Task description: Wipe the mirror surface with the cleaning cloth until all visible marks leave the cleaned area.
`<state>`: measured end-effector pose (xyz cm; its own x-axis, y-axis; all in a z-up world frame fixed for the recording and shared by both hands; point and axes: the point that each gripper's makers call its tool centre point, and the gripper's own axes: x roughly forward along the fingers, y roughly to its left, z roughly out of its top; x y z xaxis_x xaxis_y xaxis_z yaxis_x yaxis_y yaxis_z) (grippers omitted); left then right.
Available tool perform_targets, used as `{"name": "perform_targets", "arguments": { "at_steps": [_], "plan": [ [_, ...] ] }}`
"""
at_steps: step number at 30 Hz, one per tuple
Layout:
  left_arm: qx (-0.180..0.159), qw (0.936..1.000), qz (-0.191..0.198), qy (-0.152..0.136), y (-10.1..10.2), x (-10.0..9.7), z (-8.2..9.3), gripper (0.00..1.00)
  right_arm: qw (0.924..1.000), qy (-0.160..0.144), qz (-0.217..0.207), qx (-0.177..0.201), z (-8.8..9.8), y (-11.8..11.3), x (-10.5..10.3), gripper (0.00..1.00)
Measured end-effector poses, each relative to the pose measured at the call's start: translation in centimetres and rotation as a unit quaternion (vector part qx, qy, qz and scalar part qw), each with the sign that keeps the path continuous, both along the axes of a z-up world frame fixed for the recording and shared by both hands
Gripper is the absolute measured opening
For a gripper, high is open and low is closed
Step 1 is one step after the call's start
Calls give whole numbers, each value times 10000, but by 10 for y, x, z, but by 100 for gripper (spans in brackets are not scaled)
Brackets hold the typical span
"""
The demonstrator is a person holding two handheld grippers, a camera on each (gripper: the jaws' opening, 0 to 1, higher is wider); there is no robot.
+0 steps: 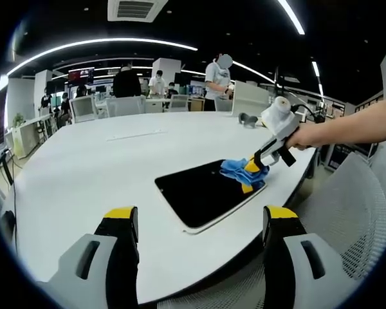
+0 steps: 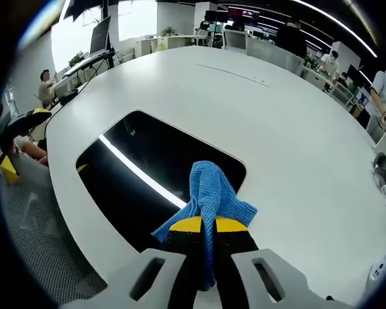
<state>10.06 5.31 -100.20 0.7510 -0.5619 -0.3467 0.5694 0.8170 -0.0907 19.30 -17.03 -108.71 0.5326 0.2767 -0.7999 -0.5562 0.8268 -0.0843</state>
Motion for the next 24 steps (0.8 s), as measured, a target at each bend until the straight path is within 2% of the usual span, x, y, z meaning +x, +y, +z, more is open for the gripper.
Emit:
{"name": "perform_targets", "arguments": {
  "at_steps": [3,24],
  "plan": [
    [4,10000,5,3,0,0,0,77,10000,3,-40,89,0,1,-3,0],
    [-35,10000,18,-34,1,0,2,75,9999,90,84,103,0,8,-27,0]
  ]
}}
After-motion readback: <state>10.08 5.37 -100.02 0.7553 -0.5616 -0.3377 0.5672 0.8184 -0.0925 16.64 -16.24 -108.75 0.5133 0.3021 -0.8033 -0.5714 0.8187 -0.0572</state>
